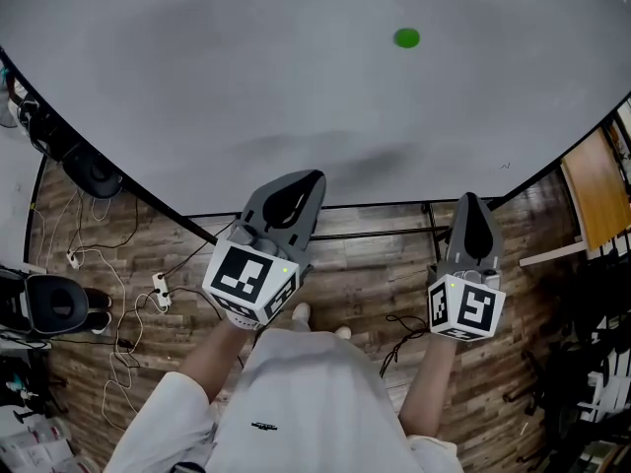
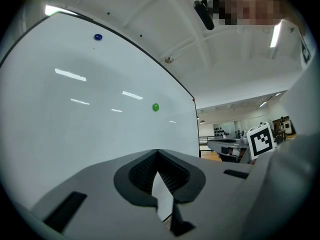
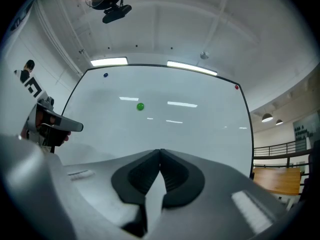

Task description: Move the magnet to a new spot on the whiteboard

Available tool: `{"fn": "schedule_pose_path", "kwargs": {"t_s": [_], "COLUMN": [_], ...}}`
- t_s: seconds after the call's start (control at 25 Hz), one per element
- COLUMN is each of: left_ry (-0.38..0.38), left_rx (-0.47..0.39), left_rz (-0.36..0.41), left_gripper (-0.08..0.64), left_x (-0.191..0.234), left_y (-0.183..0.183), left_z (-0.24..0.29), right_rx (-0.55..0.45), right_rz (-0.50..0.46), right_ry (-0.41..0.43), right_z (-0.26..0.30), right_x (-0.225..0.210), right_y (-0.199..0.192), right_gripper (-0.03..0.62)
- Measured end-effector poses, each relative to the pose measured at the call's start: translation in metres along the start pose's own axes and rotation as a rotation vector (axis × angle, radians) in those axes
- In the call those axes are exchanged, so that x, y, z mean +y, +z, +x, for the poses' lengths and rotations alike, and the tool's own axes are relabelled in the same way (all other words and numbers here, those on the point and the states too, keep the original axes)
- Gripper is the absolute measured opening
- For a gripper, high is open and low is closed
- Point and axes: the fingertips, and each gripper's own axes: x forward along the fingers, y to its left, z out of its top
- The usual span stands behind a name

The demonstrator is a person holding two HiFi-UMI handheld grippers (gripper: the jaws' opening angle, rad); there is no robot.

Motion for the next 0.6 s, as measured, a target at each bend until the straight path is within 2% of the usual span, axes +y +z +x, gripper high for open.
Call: {"fn": "schedule_pose_path", "kwargs": {"t_s": [0.28,0.6], "left_ry": [-0.006,0.008], "left_rx": [0.015,0.028], "left_rz": [-0.005,-0.020], "left_gripper": [0.006,0.006], "left_x": [-0.005,0.002], "left_y": [-0.014,-0.027], "left_z": [-0.004,-0.004], "right_rx": [0.037,0.048], "right_rz": [0.015,0.025], "right_ry": [0.012,0.026], "right_z": [-0.016,-0.011], "right_x": [0.005,0.013], "right_y": [-0.030,-0.037], "right_gripper": [0.012,0.011]}}
